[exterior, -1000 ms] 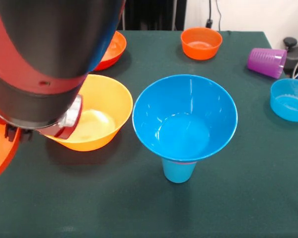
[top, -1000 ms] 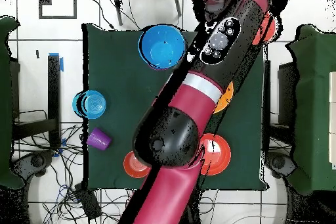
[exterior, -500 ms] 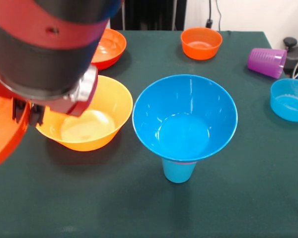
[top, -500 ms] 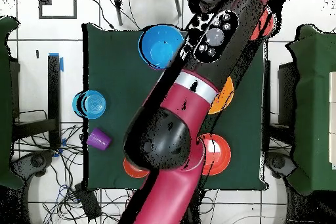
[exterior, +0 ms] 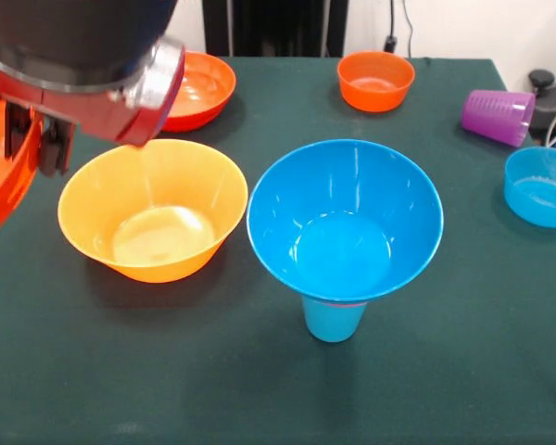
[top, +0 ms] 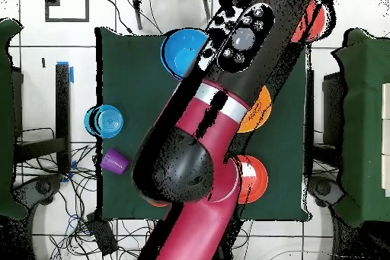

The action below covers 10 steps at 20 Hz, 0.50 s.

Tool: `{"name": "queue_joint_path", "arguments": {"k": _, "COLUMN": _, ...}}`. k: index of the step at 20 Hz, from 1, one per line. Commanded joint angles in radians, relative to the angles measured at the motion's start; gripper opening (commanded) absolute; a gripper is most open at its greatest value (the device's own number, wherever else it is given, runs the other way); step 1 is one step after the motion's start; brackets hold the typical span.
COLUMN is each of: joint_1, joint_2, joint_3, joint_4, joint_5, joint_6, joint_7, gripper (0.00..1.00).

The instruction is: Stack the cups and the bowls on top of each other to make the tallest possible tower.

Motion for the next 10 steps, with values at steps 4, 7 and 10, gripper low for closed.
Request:
{"name": "queue_joint_path", "arguments": {"k": 4, "joint_1": 0.073, "joint_2": -0.061, "joint_3": -0.124, "joint_4": -0.041, "joint_5": 0.020, "joint_6": 0.120, "joint_7": -0.002, "gripper": 0.00}}
{"name": "queue_joint_path", "arguments": {"k": 7, "joint_1": 0.102, "joint_2": -0.063, "joint_3": -0.156, "joint_4": -0.034, "joint_5": 0.028, "joint_6": 0.152, "joint_7": 0.052, "gripper": 0.00}}
{"name": "queue_joint_path", "arguments": {"k": 10, "joint_1": 0.125, "joint_2": -0.060, "joint_3": -0.198, "joint_4": -0.030, "joint_5": 0.055, "joint_6": 0.188, "joint_7": 0.097, "gripper": 0.00}}
